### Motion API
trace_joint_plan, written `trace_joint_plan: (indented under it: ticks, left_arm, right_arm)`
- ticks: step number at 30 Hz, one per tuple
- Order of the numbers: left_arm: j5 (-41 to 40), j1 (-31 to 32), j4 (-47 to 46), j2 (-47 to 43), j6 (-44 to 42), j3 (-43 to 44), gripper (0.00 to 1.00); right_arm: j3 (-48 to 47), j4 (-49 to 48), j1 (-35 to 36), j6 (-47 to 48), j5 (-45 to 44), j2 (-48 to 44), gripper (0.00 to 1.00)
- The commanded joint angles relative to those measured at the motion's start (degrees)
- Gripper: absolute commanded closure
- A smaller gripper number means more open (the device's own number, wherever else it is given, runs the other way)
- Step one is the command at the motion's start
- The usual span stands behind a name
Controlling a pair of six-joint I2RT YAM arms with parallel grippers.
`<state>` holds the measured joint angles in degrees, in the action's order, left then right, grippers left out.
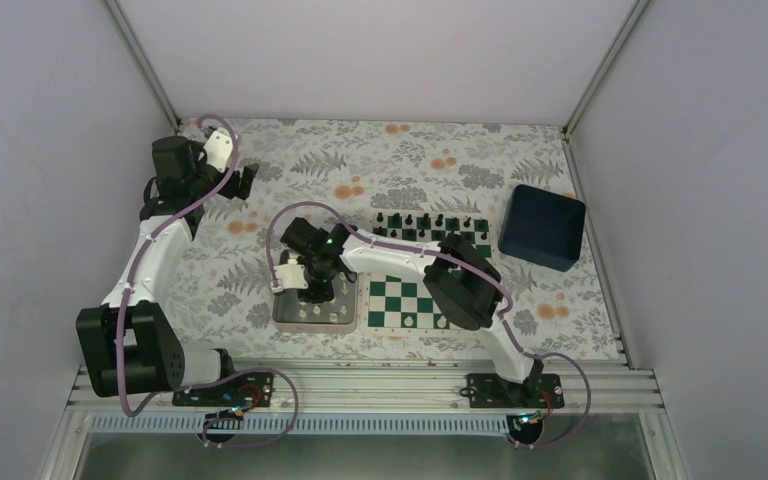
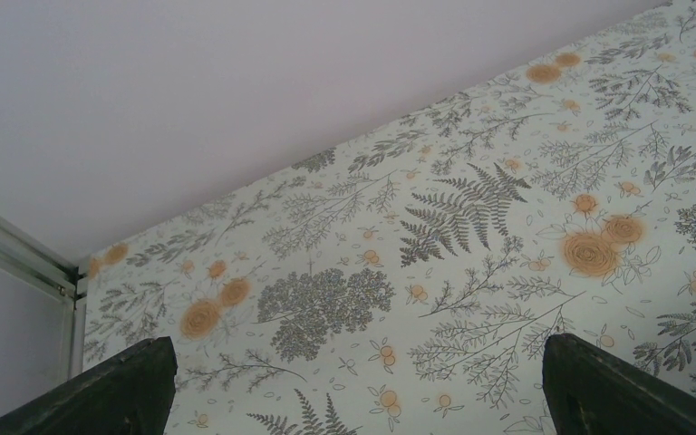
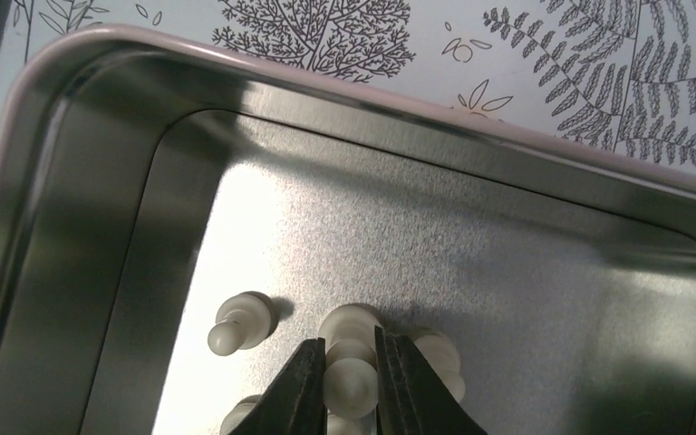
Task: Set up the chess pieces on the board
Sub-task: Pick up the chess piece from the storage box, then place the chess piece on the chessboard.
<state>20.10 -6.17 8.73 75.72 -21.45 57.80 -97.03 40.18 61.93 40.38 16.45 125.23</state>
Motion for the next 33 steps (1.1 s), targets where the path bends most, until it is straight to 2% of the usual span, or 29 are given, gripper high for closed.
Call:
trace_joint_plan:
  ticks: [1, 8, 14, 25, 33]
  left_arm:
    - [1.07, -0.24, -0.82, -0.99, -0.03, -0.32, 0.0]
    - [0.69, -0.2, -0.67, -1.1, 0.03, -0.24, 0.0]
    - [0.57, -0.23, -0.43, -1.07, 0.01, 0.0, 0.0]
    - [0.46, -0.2, -0.06, -0.34, 0.09, 0.74, 0.0]
    - [0.86, -0.15, 0.78, 0.48, 0.18, 1.57, 0.0]
  right_arm:
    - [0.26, -1.42, 0.73, -0.68, 1.48, -1.52, 0.89]
    - [0.4, -0.63, 0.2, -1.45, 0.88, -6.74, 0.95]
    - [3.68, 3.35, -3.92, -2.13, 1.94, -18.5, 0.95]
    - [28.47, 7.23, -19.55, -0.22, -1.01, -44.36, 0.94]
    - [45.41, 8.81, -21.14, 1.68, -4.11, -54.21, 0.93]
